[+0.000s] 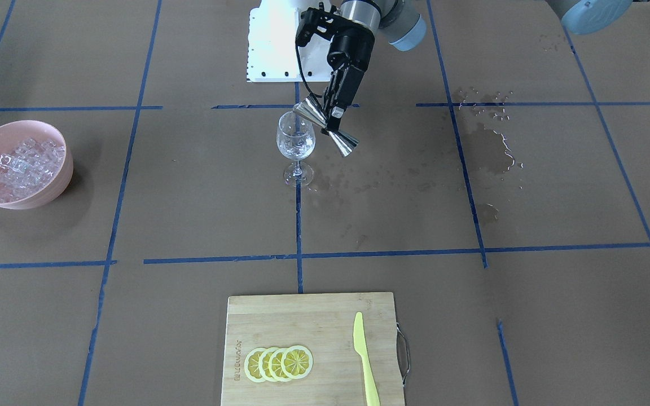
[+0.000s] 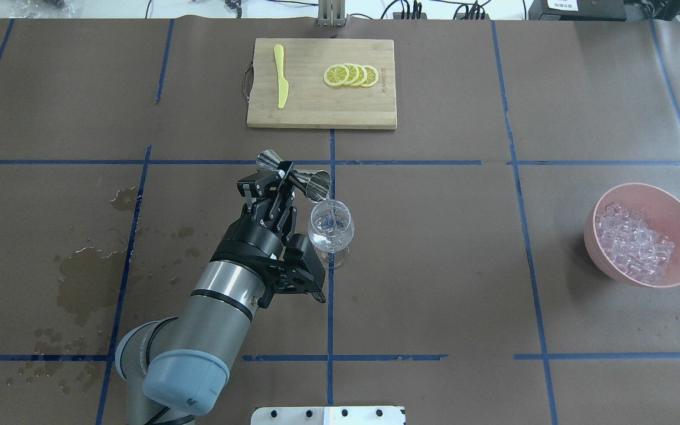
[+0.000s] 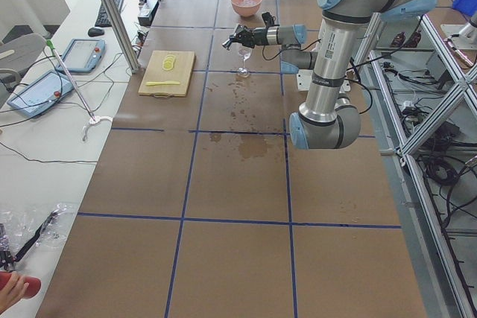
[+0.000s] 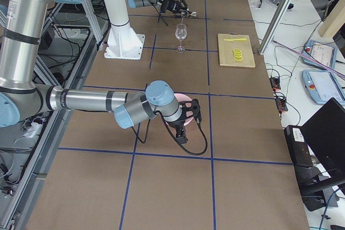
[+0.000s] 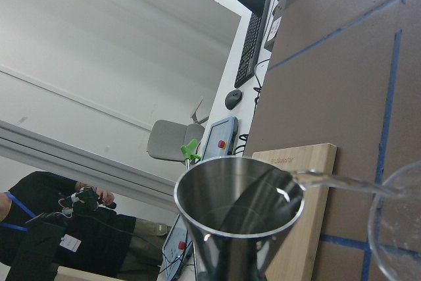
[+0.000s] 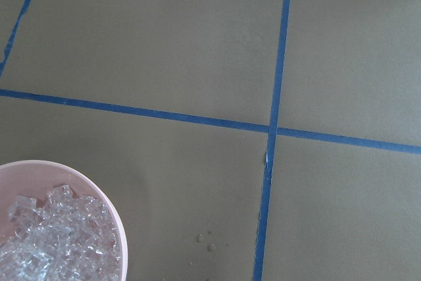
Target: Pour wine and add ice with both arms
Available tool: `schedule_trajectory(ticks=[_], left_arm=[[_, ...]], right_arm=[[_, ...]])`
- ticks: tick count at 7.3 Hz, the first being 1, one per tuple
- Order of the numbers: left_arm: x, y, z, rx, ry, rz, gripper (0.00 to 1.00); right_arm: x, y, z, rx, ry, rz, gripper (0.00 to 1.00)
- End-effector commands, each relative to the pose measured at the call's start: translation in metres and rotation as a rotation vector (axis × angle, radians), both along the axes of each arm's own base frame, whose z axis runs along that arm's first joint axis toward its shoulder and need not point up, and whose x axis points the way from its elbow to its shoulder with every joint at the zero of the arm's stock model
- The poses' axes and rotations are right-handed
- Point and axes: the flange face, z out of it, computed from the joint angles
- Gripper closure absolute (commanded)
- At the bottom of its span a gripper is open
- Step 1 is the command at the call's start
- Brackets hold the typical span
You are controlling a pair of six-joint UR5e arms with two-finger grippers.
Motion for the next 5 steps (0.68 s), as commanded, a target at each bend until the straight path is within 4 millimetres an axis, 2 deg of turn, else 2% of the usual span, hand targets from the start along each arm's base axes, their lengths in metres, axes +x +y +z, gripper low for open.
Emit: schedule_trajectory(ticks=[1, 5], left_arm=[[0.001, -0.002, 0.005, 0.017, -0.064, -0.037, 1.00], [0.011, 0.011, 0.013, 0.051, -0.192, -0.083, 1.00]], right_arm=[[0.000, 0.000, 0.000, -0.001, -0.003, -0.001, 0.00], [-0.001, 0.004, 0.002, -0.009, -0.009, -0.006, 0.00]])
